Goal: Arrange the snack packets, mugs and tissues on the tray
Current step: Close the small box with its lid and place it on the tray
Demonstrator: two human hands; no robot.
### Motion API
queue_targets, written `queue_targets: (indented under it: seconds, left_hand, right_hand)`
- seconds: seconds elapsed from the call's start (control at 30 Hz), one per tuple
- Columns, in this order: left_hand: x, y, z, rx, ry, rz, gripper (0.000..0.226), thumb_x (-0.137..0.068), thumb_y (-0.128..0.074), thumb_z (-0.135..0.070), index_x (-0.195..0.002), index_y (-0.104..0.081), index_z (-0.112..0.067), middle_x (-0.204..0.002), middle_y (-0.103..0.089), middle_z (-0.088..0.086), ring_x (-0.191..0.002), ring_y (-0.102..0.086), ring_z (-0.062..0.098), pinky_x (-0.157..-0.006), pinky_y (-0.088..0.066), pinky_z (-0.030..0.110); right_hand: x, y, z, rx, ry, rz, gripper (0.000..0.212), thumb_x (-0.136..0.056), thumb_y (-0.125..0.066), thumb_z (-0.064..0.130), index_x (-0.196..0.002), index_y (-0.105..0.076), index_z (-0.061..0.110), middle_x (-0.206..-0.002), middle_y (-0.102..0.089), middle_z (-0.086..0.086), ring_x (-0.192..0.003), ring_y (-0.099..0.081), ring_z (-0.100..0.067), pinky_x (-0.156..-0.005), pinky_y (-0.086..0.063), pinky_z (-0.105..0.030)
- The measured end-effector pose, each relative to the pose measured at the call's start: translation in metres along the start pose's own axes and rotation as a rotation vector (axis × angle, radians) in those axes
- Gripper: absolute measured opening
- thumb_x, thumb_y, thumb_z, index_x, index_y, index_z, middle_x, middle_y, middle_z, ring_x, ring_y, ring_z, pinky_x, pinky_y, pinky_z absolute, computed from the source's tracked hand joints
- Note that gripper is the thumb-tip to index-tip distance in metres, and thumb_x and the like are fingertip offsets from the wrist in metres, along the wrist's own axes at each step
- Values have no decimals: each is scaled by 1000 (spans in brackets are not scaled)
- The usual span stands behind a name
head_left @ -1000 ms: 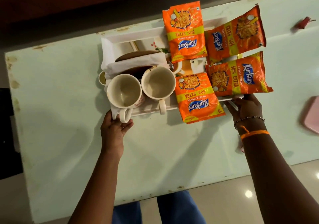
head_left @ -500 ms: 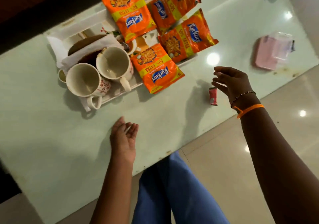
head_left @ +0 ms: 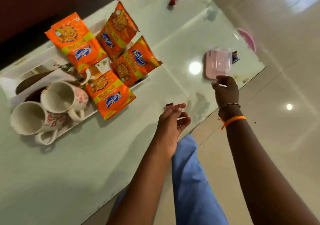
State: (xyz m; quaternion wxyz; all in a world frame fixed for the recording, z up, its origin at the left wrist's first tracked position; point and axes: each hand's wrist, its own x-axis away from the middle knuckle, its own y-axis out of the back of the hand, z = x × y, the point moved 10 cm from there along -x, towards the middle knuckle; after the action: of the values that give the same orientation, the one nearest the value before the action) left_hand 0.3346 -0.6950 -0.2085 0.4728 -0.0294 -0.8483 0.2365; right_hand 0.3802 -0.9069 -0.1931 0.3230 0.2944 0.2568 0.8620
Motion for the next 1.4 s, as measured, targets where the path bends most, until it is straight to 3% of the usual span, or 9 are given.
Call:
queue_targets:
  seconds: [0.17, 0.33, 0.47, 0.57, 0.63, 0.8, 0.97, 1.23, 1.4]
  left_hand:
    - [-44, -55, -8, -53, 7, -44, 21, -94, -41, -7, -92, -62, -11, -76, -52, 5, -72, -55, 16, -65, -54, 20]
    - [-98, -90, -12, -235, 40, -181, 13, -94, -45, -14, -99, -57, -14, -93, -55, 7, -84, -56, 18, -76, -48, 26]
    - [-123, -111, 1, -123, 195, -129, 47, -87, -53, -44, -128, -46, -21, -108, -50, 6, -102, -53, 26, -87, -45, 34]
    - [-133, -127, -20, 13, 19, -31, 44, -82, -55, -45, -121, -53, -24, -112, -61, 1, -99, -61, 17, -81, -49, 26]
    - [-135, -124, -43, 15, -144, -56, 37, -78, -61, -40, -110, -60, -22, -98, -71, -8, -93, -66, 9, -77, -52, 21]
    - [-126, -109, -89, -624, -380, -330, 62, -61, -80, -40, -117, -59, -21, -110, -67, -6, -96, -64, 9, -68, -52, 10]
    - [-109, -113, -108, -866, -503, -394, 72, -59, -79, -50, -122, -57, -20, -116, -65, -4, -101, -62, 12, -80, -55, 24]
    - [-75, -86, -103, -1066, -465, -406, 73, -53, -81, -52, -114, -59, -18, -109, -66, -1, -95, -63, 18, -82, -55, 41]
    - [-48, -55, -80, -1002, -433, -389, 75, -48, -84, -47, -115, -55, -27, -103, -60, -11, -93, -63, 14, -65, -59, 45]
  right_hand:
    - [-63, -4, 30, 298, 173, -69, 63, -76, -65, 23, -130, -36, 7, -135, -36, -18, -124, -36, -34, -100, -23, -31]
    - [-96, -18, 39, 473, 246, 57, 79, -70, -66, 31, -137, -26, 13, -138, -32, -16, -126, -35, -36, -98, -38, -44]
    - [-101, -11, 41, -138, 119, 187, 78, -64, -63, 25, -133, -27, 14, -130, -37, -16, -116, -42, -31, -98, -43, -42]
    - [-95, -20, 22, -626, -221, 421, 61, -77, -57, 9, -131, -29, 17, -119, -44, -14, -102, -54, -26, -91, -49, -44]
    - [-90, -24, 20, -571, -273, 584, 50, -85, -53, 5, -130, -33, 13, -114, -50, -9, -99, -56, -20, -98, -46, -45]
    - [-108, 25, 65, -97, 273, 218, 37, -87, -59, 21, -122, -51, 14, -120, -52, -3, -106, -54, -15, -91, -47, -31]
    - [-85, -1, 111, 47, 621, 400, 18, -87, -58, 22, -94, -69, 11, -92, -67, -5, -85, -58, -14, -77, -46, -23]
    - [-80, -8, 79, -82, 426, 313, 13, -85, -58, 16, -81, -70, 11, -71, -60, 3, -68, -55, -12, -62, -43, -14]
    - [-116, -23, 28, -95, 57, 278, 20, -88, -56, 15, -87, -69, 1, -80, -66, -16, -79, -65, -34, -82, -55, -45]
